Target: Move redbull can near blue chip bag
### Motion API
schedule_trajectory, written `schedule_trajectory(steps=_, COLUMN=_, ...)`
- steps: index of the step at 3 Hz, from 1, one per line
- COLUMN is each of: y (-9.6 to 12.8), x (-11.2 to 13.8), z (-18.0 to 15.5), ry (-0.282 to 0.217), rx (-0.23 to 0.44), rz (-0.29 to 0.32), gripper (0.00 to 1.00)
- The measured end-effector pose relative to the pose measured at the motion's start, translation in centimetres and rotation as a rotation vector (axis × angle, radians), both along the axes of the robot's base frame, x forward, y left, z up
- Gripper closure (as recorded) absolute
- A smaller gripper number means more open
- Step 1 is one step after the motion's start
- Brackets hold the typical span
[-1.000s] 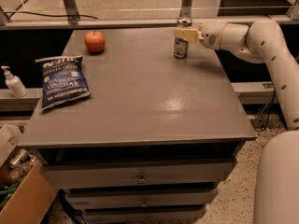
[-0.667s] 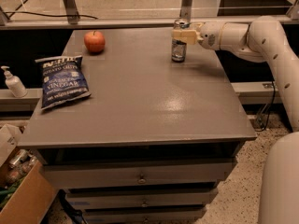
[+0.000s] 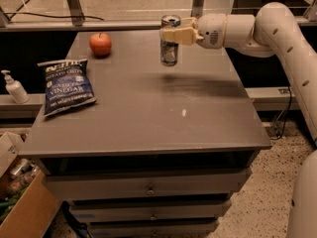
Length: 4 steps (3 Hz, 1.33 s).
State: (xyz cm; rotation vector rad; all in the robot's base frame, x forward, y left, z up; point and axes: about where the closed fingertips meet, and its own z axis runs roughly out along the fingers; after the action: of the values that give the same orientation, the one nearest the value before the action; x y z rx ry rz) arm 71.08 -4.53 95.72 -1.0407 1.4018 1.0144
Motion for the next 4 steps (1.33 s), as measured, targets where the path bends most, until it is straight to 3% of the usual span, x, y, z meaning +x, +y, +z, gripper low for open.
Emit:
schedule_trajectory(steps=1, y=0.0, x=0.0, z=0.0, ry=0.000, rx=0.000, rz=0.000, gripper=1.00)
schedule_trajectory(steps=2, y=2.6, x=-1.2, z=0.8, ry=-0.017, rx=0.040, rz=0.057, gripper=1.00)
schedule_trajectory(steps=4, y=13.5, x=-5.6, z=1.4, ry=-0.089, rx=0.068, rz=0.272, gripper=1.00)
